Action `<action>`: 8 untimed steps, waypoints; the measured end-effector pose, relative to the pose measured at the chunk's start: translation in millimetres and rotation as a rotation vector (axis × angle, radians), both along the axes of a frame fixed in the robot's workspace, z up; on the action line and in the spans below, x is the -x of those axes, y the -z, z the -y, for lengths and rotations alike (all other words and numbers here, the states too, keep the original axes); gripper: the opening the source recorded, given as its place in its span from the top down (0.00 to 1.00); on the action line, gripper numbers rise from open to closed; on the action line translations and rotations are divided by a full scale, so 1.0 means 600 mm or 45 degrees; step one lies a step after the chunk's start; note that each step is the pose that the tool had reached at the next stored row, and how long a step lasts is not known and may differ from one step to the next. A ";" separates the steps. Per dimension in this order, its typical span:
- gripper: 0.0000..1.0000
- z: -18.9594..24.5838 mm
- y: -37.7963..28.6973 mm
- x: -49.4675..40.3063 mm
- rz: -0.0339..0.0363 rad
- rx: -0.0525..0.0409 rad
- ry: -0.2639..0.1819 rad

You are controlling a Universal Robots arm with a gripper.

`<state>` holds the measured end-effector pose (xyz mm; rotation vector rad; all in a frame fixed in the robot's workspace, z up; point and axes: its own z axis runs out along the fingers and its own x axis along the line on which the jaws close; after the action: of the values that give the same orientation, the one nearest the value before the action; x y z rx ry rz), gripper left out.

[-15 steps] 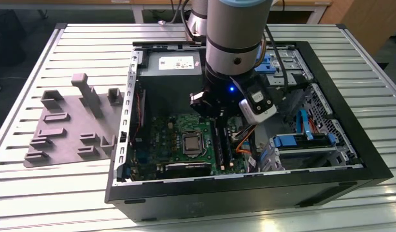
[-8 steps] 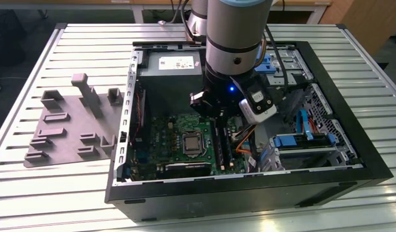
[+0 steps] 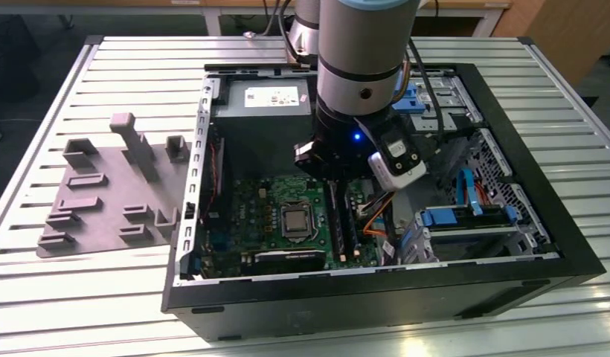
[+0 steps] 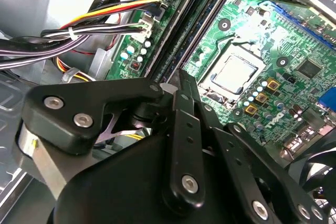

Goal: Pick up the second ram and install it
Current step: 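Press down the second ram until it locks into place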

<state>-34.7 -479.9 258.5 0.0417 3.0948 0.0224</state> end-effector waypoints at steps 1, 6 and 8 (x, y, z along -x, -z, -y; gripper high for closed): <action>0.89 0.0000 0.000 0.000 0.0000 0.000 0.000; 0.89 0.0000 0.000 0.000 0.0000 0.000 0.000; 0.89 -0.0010 0.000 0.000 -0.0002 0.001 0.000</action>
<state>-34.6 -479.3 258.8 0.0416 3.0950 0.0218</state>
